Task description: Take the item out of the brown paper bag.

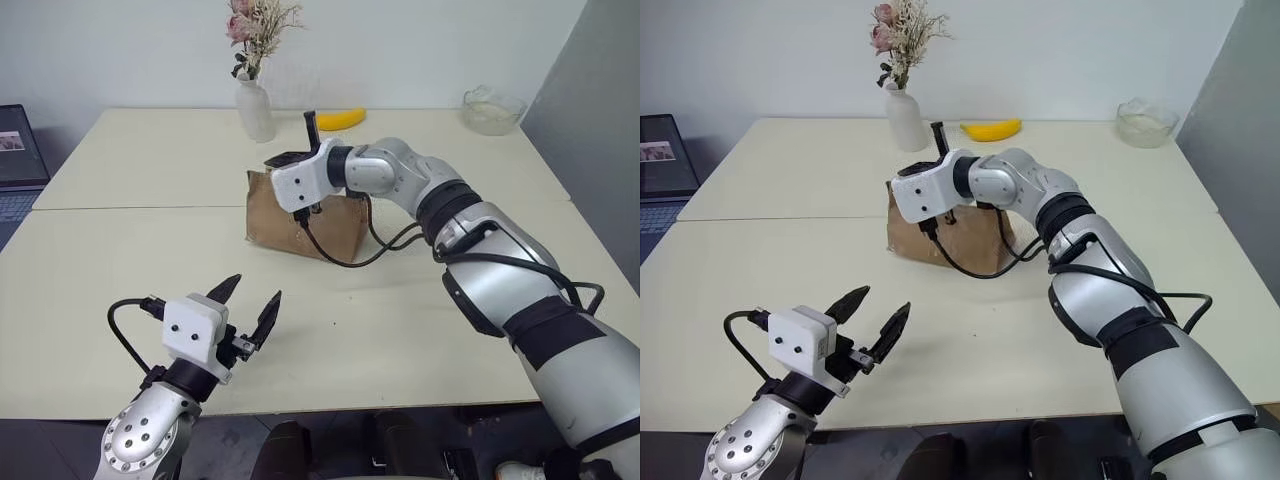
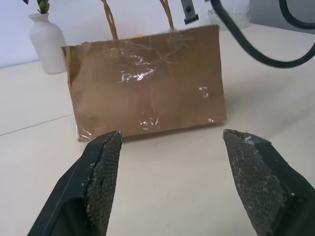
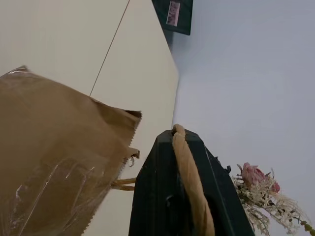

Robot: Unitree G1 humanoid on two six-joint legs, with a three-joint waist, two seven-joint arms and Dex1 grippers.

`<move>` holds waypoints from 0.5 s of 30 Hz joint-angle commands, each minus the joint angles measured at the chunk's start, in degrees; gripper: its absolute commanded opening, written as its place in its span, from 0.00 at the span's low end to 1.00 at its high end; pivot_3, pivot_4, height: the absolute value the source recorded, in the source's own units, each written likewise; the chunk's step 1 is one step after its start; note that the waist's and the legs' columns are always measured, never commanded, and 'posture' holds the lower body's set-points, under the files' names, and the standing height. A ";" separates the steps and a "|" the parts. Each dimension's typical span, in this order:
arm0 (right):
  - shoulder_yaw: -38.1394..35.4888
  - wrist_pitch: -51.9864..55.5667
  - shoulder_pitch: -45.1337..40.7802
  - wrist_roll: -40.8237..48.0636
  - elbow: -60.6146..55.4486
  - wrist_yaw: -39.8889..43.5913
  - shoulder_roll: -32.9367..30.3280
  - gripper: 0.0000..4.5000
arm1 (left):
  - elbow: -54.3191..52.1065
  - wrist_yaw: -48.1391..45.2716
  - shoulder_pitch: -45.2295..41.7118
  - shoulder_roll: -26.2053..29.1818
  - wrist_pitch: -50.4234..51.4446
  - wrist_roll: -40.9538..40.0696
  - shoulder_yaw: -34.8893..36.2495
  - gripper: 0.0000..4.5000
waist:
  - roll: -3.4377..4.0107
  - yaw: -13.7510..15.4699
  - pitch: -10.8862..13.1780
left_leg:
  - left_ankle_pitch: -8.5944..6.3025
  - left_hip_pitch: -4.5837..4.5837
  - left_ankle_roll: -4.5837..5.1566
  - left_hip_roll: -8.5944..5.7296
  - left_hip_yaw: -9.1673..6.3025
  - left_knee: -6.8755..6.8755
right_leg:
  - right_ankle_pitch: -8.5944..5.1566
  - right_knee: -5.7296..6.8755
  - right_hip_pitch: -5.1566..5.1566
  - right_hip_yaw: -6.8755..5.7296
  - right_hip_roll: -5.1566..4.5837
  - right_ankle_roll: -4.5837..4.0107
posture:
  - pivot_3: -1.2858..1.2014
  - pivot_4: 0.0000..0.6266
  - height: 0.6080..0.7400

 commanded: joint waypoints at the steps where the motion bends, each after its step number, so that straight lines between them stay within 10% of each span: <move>1: -1.30 1.48 -0.26 0.90 0.08 0.11 0.08 0.05 | -0.95 -0.67 -0.10 0.50 -1.26 0.14 0.46 0.77 | 0.00 0.00 0.00 | 0.00 0.00 0.00 0.00 -0.01 0.00 | 0.00 0.00 0.00 0.00 0.00 0.00 | 0.52 0.24 1.00; 11: -10.69 3.96 -1.44 10.77 -1.08 13.56 -0.68 0.74 | 0.40 -2.69 -1.35 1.45 -1.38 -0.08 -0.52 0.77 | 0.00 0.00 0.00 | 0.00 0.00 0.00 0.00 -0.04 0.00 | 0.13 0.00 0.01 -0.03 0.01 0.21 | 0.52 0.24 1.00; 15: -20.42 10.36 -2.05 22.15 -2.58 28.10 -1.59 0.74 | 1.46 -4.48 -2.93 2.24 -1.01 -1.24 -0.34 0.77 | 0.00 0.08 0.00 | 0.00 0.00 0.00 0.00 -0.07 0.00 | 0.18 -0.01 0.02 -0.06 0.01 0.24 | 0.52 0.24 1.00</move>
